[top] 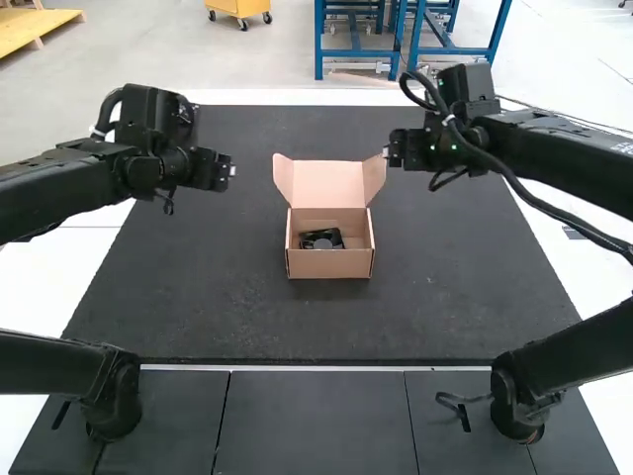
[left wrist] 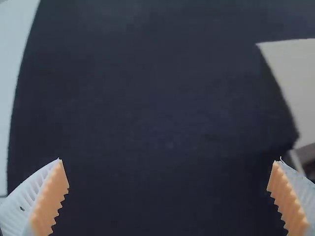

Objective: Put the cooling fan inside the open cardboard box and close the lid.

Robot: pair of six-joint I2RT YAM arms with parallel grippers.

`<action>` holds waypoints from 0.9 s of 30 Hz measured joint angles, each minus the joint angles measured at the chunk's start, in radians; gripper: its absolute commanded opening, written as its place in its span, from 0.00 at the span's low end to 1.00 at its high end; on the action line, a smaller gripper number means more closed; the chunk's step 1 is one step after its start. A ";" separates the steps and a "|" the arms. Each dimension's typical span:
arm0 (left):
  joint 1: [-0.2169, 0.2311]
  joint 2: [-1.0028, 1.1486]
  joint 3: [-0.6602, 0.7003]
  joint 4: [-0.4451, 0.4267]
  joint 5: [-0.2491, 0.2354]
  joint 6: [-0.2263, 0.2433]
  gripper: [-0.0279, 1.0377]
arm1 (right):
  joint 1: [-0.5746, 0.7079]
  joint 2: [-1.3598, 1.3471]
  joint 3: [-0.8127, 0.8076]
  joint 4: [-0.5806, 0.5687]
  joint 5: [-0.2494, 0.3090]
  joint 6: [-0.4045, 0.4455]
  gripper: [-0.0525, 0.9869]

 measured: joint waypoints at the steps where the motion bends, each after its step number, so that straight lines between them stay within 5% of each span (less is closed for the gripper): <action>1: 0.018 0.005 -0.006 0.022 -0.008 0.016 0.92 | -0.010 0.000 -0.006 0.012 0.002 -0.010 0.92; 9: 0.100 0.077 -0.019 0.128 -0.052 0.110 0.92 | -0.062 0.057 0.050 0.032 -0.019 -0.045 0.92; 27: 0.101 0.328 0.145 0.210 -0.050 0.137 0.92 | -0.062 0.269 0.202 -0.092 -0.119 0.005 0.92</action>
